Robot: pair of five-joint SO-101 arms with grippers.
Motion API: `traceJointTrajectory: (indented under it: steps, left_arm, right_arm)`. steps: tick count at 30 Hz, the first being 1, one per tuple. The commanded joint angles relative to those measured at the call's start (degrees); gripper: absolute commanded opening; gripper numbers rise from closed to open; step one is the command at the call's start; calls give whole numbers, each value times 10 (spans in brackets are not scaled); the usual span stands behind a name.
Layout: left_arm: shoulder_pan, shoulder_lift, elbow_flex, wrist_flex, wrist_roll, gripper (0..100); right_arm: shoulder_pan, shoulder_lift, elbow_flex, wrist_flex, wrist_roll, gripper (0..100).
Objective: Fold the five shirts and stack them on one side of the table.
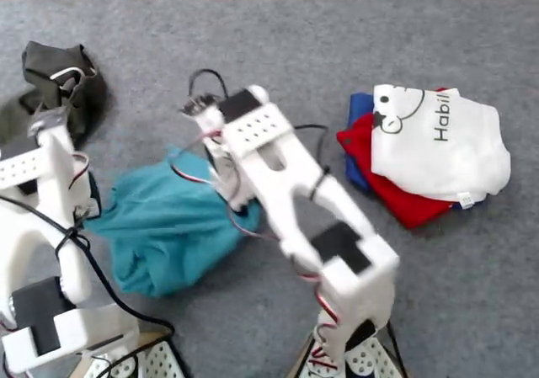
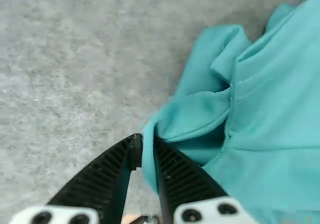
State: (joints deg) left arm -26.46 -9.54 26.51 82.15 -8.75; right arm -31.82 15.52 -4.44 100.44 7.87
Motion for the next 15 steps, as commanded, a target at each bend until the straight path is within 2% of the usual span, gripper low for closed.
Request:
traceJointTrajectory:
  steps: [1, 4, 7, 9, 13, 15]
  left_arm:
    - [37, -18, -82, 76, -23, 29]
    - [58, -18, -113, 100, -21, 29]
    - [75, -17, -107, 99, -22, 29]
    - [83, -8, -90, 91, -22, 29]
    - [80, 33, -54, 69, -25, 29]
    - [79, 58, -39, 55, -27, 29]
  right_arm:
    - [40, -102, 131, 7, 91, 15]
    - [63, -166, 204, 6, 203, 15]
    - [69, -215, 239, 3, 244, 28]
    - [69, -233, 241, 4, 247, 106]
    - [69, -256, 245, 5, 254, 342]
    - [69, -267, 245, 6, 276, 374]
